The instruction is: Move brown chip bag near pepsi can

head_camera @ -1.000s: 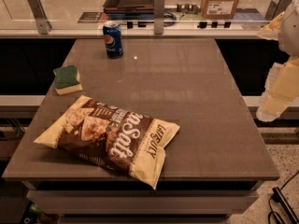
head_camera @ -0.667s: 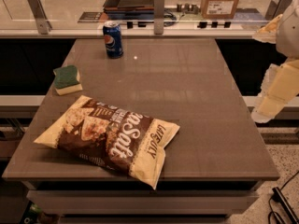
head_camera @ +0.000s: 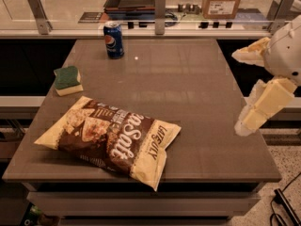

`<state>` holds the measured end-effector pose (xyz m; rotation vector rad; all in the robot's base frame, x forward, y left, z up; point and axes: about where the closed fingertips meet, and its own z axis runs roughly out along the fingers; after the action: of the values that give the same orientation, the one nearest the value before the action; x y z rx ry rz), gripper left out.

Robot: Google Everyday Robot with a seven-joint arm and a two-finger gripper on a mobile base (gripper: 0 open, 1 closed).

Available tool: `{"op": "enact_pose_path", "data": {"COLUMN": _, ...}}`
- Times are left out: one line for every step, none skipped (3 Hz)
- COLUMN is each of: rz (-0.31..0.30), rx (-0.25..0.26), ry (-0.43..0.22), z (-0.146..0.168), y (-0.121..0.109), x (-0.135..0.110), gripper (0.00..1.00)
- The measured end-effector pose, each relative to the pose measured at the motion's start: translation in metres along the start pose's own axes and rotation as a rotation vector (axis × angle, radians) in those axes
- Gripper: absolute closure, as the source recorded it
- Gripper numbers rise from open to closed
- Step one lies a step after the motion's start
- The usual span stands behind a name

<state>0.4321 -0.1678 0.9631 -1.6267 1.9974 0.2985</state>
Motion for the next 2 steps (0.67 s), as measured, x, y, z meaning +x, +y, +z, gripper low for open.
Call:
{"op": "enact_pose_path", "data": {"rz": -0.02, "rx": -0.055, "ry": -0.08, "z": 0.027, "y": 0.018, "x": -0.014, "gripper": 0.0}}
{"op": "enact_pose_path", "data": {"rz": -0.046, "rx": -0.045, "ry": -0.067, "z": 0.06, "y": 0.039, "x": -0.033, "gripper": 0.0}}
